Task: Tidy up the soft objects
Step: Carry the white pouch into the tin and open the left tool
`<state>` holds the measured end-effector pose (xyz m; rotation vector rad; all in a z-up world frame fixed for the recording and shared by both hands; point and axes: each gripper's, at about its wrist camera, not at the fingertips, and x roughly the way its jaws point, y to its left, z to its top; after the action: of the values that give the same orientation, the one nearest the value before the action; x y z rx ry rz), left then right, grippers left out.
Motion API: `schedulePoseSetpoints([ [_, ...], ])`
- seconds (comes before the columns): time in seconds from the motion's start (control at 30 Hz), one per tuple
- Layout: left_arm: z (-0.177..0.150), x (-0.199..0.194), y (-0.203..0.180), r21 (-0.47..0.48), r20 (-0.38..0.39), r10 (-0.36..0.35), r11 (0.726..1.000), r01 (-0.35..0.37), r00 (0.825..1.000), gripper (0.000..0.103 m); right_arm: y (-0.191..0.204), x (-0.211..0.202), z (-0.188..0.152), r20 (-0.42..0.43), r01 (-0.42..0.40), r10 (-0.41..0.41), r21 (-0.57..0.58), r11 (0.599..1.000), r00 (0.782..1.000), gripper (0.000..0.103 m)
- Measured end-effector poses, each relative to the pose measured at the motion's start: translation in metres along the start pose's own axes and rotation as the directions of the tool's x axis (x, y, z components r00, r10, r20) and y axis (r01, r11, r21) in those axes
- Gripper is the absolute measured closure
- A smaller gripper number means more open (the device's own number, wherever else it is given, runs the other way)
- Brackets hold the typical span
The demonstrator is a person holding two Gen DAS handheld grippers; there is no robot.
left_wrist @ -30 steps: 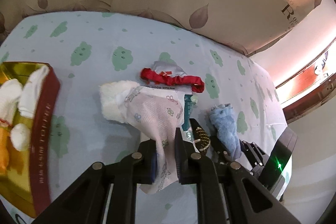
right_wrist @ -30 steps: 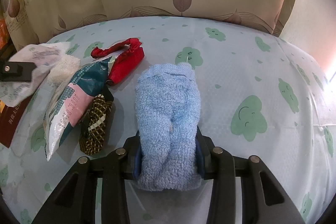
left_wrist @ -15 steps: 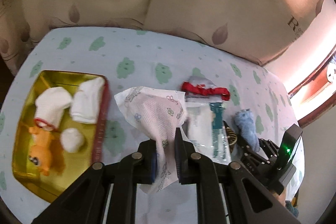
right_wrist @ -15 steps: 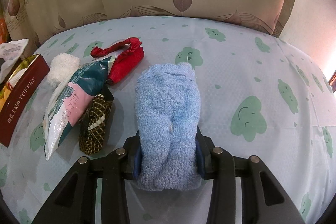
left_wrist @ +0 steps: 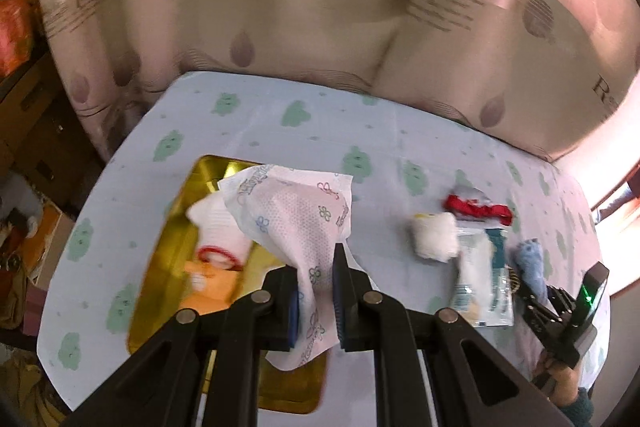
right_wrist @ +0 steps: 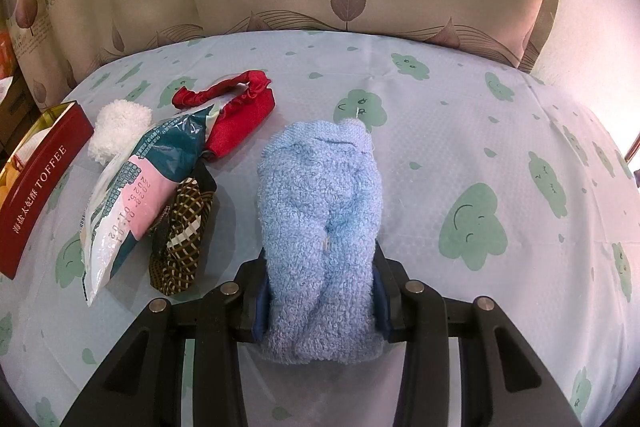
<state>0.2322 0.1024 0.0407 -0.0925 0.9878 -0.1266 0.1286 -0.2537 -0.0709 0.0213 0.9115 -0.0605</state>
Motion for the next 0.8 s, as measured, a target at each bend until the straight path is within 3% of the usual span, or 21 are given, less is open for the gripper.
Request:
schedulePoseSetpoints([
  [0.27, -0.005, 0.014, 0.045, -0.060, -0.020, 0.055, 0.997, -0.056, 0.998, 0.090, 0.001, 0.001, 0.000, 0.000, 0.001, -0.001, -0.001, 1.000, 1.000, 0.064],
  [0.53, -0.009, 0.038, 0.056, -0.076, -0.048, 0.075, 0.994, -0.079, 0.996, 0.090, 0.001, 0.001, 0.000, 0.000, 0.002, -0.002, -0.002, 1.000, 1.000, 0.064],
  [0.8, -0.009, 0.051, 0.055, -0.067, -0.055, 0.053, 0.996, -0.056, 0.997, 0.090, 0.000, 0.000, 0.000, -0.001, 0.004, -0.004, -0.003, 1.000, 1.000, 0.064],
])
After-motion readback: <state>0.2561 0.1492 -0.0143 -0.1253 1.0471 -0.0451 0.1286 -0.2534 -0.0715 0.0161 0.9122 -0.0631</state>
